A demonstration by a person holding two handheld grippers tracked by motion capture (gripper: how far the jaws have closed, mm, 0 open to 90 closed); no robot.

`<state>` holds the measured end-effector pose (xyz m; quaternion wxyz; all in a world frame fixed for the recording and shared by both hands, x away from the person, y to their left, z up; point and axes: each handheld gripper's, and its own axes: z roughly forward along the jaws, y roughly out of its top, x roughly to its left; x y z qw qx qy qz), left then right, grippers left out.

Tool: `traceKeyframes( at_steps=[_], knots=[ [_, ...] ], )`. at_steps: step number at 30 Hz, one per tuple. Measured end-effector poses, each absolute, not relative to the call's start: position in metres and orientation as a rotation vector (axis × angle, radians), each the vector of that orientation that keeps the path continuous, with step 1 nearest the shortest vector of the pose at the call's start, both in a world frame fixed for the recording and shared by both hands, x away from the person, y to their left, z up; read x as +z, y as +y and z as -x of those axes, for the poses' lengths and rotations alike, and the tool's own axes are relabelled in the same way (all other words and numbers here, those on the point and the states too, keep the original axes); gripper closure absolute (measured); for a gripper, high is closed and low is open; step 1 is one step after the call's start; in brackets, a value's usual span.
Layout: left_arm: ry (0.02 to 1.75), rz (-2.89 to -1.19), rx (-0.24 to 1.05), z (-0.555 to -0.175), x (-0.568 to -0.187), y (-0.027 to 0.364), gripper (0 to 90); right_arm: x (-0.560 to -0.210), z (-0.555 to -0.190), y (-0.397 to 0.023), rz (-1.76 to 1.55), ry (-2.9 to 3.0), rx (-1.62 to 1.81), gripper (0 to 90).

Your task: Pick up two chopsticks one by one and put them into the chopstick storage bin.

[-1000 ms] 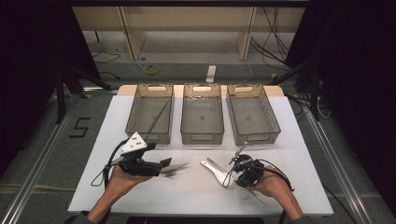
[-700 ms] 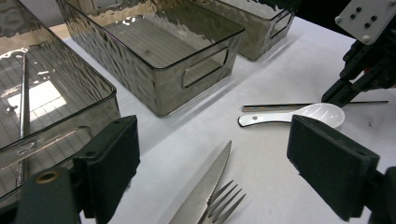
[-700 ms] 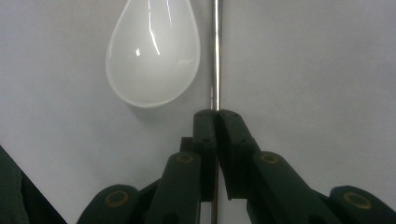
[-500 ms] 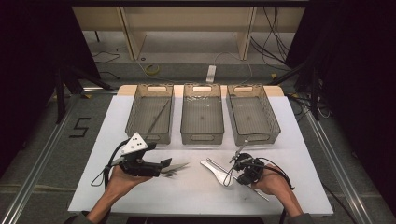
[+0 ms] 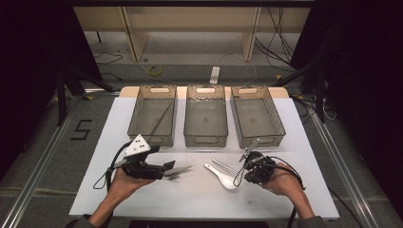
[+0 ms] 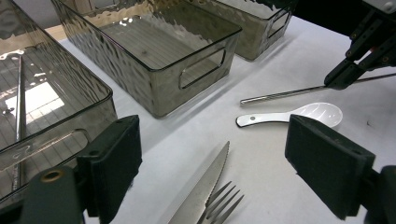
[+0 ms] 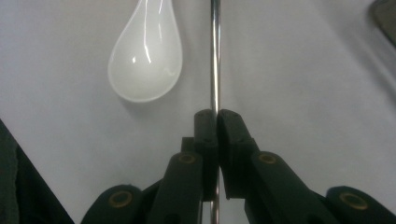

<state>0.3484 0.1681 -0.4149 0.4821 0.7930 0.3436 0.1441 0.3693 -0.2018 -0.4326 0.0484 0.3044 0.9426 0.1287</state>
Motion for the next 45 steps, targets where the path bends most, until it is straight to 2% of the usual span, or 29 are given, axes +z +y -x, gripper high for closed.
traceKeyframes(
  at_steps=[10,28,31,37,45],
  knots=[
    [0.784,-1.971,0.314,-0.348,-0.411,0.158,18.4,-0.414,-0.367,-0.206,-0.902,2.844,0.466,87.3],
    [0.455,-2.328,0.26,-0.367,-0.427,0.073,21.4,-0.391,-0.346,-0.159,-0.614,2.907,0.537,87.2],
    [0.42,-2.362,0.256,-0.366,-0.43,0.068,24.6,-0.39,-0.341,-0.15,-0.577,2.922,0.536,87.2],
    [0.318,-2.429,0.226,-0.36,-0.435,0.06,36.8,-0.386,-0.336,-0.14,-0.502,2.934,0.537,87.2],
    [0.256,-2.454,0.189,-0.357,-0.437,0.056,57.2,-0.386,-0.333,-0.134,-0.448,2.948,0.543,87.1]
  ],
)
